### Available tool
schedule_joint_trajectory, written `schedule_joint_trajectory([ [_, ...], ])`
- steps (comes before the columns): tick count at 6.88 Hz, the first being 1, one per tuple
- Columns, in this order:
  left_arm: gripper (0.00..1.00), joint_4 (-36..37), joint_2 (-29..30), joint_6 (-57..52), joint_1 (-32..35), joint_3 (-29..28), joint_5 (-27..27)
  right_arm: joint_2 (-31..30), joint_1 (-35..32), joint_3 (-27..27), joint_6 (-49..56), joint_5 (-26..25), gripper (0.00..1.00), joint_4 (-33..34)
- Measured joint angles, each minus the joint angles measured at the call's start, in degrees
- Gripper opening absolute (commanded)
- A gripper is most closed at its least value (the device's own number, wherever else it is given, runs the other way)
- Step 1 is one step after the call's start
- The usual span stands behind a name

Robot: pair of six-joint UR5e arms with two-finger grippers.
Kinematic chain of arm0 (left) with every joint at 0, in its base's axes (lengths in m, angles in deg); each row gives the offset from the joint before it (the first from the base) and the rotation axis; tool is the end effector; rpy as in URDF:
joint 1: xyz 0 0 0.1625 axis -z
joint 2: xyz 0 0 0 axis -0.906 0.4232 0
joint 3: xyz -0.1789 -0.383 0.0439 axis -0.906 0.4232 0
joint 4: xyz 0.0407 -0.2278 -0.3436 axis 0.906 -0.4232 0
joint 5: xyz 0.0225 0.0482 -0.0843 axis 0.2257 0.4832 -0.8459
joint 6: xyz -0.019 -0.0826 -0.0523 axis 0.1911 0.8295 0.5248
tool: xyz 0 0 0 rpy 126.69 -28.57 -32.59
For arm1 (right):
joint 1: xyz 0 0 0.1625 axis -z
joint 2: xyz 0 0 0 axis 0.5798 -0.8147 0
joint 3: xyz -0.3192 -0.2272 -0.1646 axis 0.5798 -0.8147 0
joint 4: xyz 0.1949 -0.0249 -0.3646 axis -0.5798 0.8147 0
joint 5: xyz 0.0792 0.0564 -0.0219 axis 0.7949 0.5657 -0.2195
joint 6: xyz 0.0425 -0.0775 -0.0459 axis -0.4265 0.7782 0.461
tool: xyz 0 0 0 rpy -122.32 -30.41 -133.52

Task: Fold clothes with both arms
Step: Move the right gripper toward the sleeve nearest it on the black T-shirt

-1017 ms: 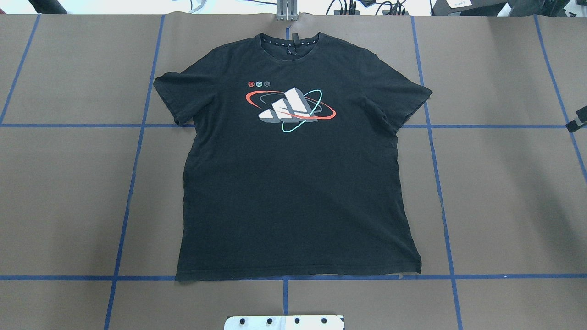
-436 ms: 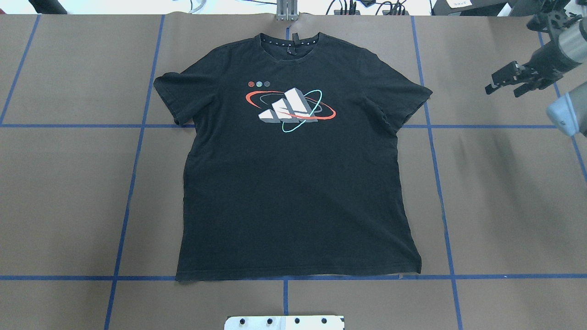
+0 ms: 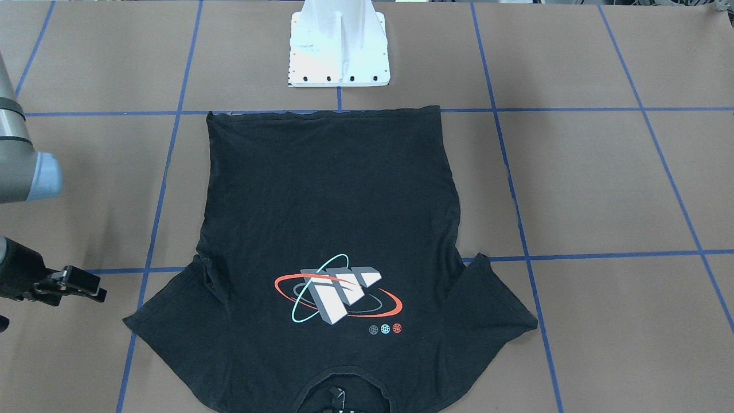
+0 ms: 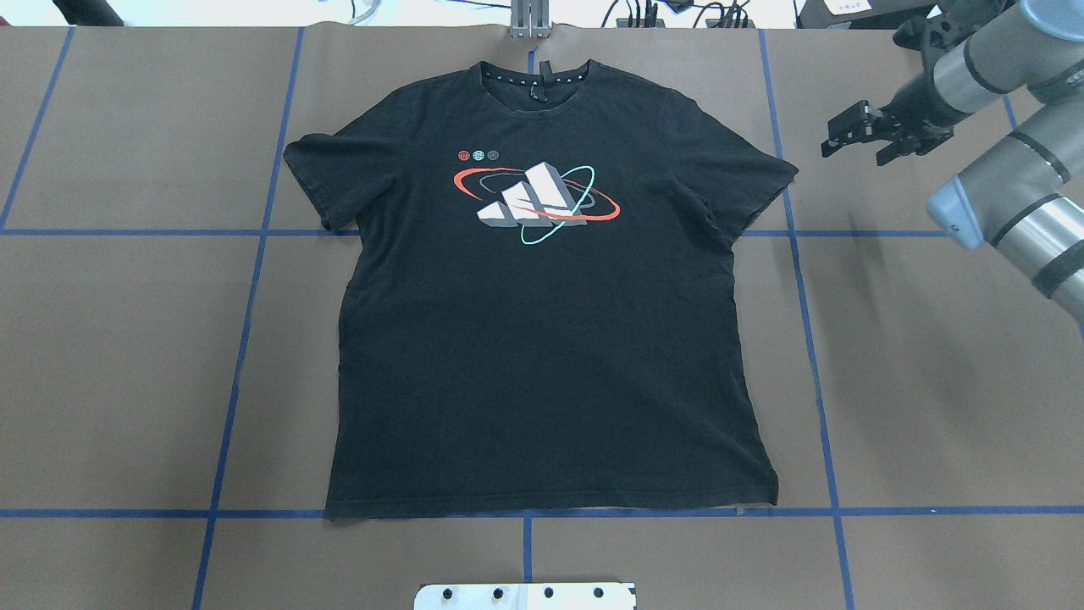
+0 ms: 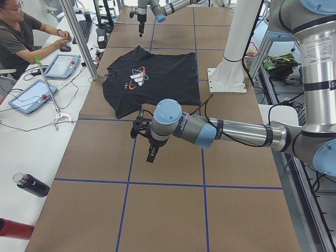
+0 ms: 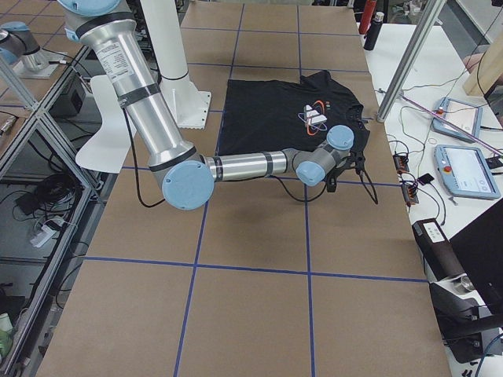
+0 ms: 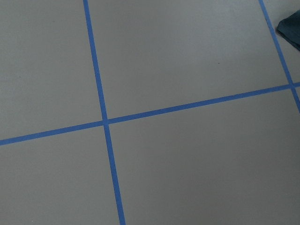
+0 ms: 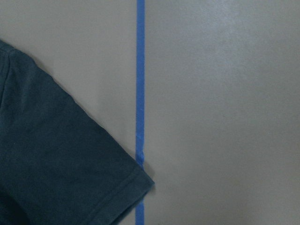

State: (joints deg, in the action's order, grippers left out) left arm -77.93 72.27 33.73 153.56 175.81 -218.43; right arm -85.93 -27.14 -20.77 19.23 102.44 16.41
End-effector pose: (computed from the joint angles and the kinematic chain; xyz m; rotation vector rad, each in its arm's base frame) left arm -0.0482 -0.4215 0.5513 0.3347 0.8595 0.1027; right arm -0.2648 -0.6590 0.4928 0.1519 -0.9844 0.0924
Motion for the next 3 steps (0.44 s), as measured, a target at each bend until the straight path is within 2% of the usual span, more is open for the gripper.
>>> schedule_joint_trajectory([
  [1,1.0,-0.3,-0.1,0.0,0.0,0.1,0.0,0.5,1.8,-1.5,-1.8,-4.1,0.93,-4.4],
  [3,1.0,-0.6,-0.2,0.0,0.0,0.1,0.0,1.3,4.4,-3.6,-2.7,-8.9,0.81,-8.4],
])
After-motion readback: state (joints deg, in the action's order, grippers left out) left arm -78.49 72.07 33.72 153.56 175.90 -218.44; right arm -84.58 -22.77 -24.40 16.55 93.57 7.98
